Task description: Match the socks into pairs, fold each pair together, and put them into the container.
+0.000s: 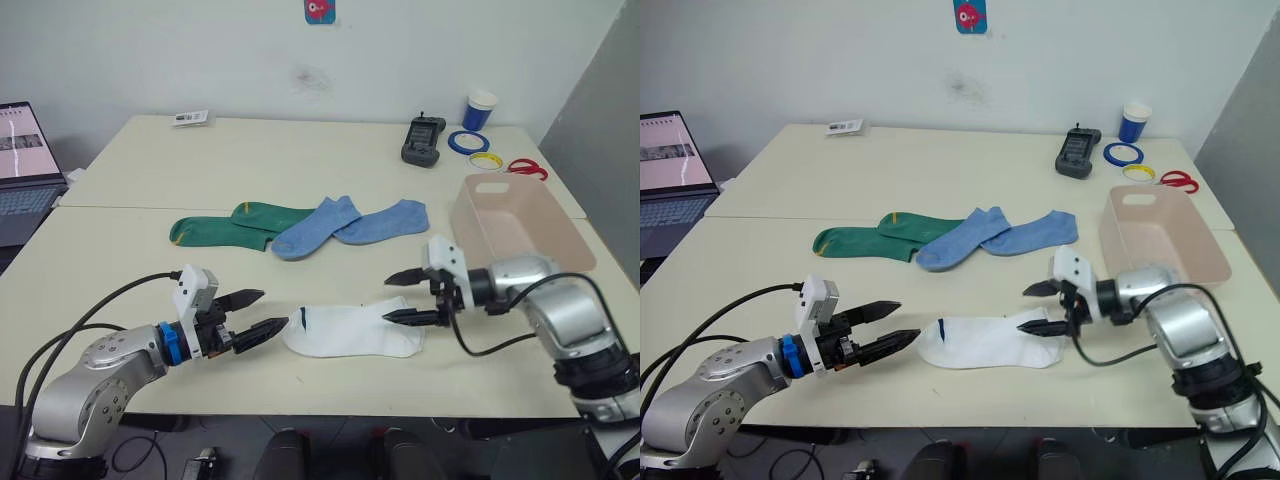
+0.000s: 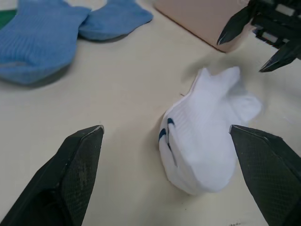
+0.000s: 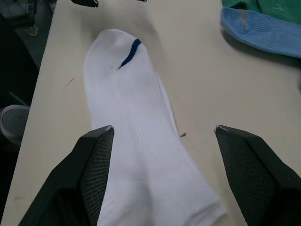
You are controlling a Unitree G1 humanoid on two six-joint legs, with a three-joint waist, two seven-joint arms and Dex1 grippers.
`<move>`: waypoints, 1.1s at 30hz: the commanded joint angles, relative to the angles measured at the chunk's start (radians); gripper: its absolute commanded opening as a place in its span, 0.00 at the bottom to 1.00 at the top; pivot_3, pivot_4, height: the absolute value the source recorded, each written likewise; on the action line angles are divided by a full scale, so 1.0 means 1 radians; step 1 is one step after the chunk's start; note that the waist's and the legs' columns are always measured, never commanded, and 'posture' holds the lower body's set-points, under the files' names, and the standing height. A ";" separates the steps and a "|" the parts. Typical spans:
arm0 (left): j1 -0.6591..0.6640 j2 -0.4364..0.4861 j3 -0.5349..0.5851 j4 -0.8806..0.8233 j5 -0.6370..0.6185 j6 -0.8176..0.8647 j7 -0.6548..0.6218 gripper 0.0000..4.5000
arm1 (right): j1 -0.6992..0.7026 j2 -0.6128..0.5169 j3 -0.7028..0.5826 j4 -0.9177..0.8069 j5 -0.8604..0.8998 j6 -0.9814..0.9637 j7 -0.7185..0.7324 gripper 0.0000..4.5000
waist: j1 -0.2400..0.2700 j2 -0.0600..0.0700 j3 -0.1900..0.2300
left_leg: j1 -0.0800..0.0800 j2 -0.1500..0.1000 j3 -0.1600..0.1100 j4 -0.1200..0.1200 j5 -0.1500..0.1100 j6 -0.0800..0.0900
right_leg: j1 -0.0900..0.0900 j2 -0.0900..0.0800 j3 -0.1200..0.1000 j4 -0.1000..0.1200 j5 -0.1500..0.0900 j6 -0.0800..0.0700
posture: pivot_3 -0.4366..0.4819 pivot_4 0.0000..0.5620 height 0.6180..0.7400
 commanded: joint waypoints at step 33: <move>-0.075 -0.079 -0.259 0.074 0.231 -0.172 -0.057 0.00 | 0.229 0.020 -0.021 -0.056 -0.004 -0.199 -0.147 0.00 | 0.000 0.000 0.000 | 0.000 0.001 0.000 0.000 0.000 0.000 | 0.000 0.001 0.000 0.000 0.000 0.001 | 0.48 0.27 1.00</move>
